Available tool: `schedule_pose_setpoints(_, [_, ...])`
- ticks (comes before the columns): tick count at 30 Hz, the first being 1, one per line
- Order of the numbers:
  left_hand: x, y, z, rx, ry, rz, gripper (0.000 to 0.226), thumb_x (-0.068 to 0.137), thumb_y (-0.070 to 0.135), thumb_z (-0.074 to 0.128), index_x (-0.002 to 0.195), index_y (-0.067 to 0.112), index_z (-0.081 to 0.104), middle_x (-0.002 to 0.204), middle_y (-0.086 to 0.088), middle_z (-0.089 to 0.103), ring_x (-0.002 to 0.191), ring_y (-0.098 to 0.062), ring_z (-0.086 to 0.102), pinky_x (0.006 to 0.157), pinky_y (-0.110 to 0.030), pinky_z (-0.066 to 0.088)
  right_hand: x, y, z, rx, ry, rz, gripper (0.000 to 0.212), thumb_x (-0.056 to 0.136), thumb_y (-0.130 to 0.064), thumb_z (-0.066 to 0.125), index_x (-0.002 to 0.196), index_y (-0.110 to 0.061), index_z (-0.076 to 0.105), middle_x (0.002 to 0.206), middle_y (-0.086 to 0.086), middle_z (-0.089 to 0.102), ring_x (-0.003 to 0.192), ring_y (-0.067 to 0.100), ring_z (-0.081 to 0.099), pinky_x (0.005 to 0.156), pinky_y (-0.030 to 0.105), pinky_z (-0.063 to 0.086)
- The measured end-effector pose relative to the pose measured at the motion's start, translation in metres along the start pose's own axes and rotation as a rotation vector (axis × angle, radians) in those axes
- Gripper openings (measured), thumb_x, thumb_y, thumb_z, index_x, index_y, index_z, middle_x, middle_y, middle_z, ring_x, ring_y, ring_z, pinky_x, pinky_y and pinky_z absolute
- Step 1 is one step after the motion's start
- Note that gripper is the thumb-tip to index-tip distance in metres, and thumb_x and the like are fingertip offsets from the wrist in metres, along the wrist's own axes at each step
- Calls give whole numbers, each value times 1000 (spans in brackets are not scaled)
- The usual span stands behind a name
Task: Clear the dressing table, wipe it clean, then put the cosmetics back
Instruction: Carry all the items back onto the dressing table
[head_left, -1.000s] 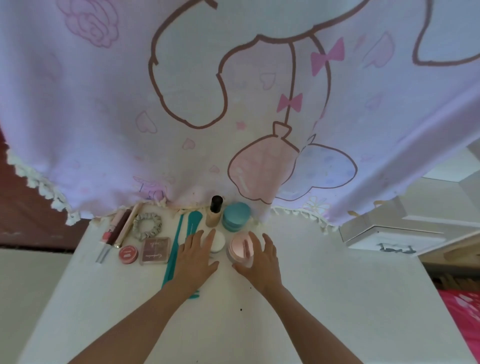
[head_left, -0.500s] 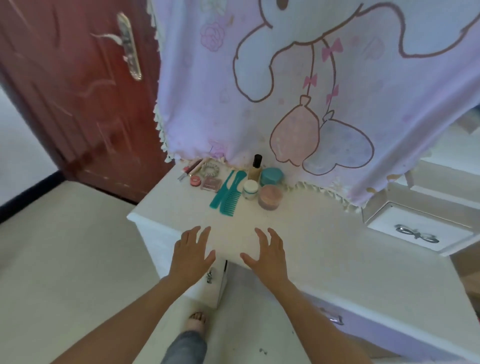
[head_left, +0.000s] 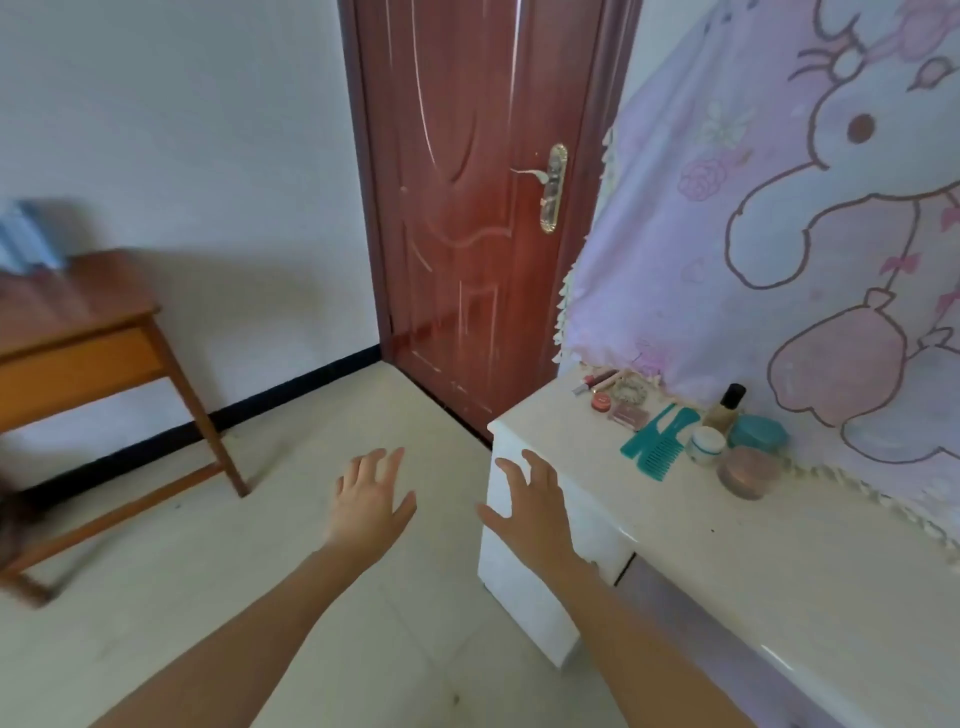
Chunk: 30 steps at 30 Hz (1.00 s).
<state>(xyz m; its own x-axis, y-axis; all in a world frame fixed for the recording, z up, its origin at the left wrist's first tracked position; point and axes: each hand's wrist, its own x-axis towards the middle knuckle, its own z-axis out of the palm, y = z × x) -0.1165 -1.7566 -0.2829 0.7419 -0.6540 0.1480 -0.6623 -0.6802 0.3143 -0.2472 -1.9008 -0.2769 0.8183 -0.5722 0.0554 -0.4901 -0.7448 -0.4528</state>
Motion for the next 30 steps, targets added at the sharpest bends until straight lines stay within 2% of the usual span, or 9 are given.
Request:
schedule_pose_setpoints(11, [-64,-183,-118,-56,233,-313,50,93,34,46,139,18,34,143,-4,35,133,-23,27,110,-37,24,27,-206,61,-38,-82,-400,58,88,-40,53,138,-18,34,149,12,19,139,23,13,110,31,18])
schedule_pose_setpoints(17, [-117,-299,-177,-83,346,-469,50,92,32,49,139,18,35,143,-4,35,135,-23,24,111,-39,22,20,-345,104,-58,-124,-597,59,88,-43,53,139,-20,33,150,6,19,139,22,13,111,33,20])
schedule_pose_setpoints(21, [-149,-362,-205,-101,402,-544,50,91,30,52,136,14,40,139,-6,41,132,-25,29,108,-40,26,17,-424,134,-40,-135,-697,58,88,-43,53,138,-22,33,150,4,19,139,20,14,111,32,21])
schedule_pose_setpoints(26, [-176,-420,-226,-91,440,-636,46,91,31,51,134,16,43,136,-5,45,127,-24,33,104,-36,29,14,-493,171,-2,-182,-769,57,88,-41,55,137,-21,35,149,5,23,139,21,16,111,32,22])
schedule_pose_setpoints(30, [-171,-450,-235,-84,463,-683,49,90,31,52,135,14,41,136,-6,45,125,-26,35,103,-38,30,29,-518,191,-22,-203,-810,58,87,-41,56,137,-19,36,147,6,25,138,20,19,110,32,24])
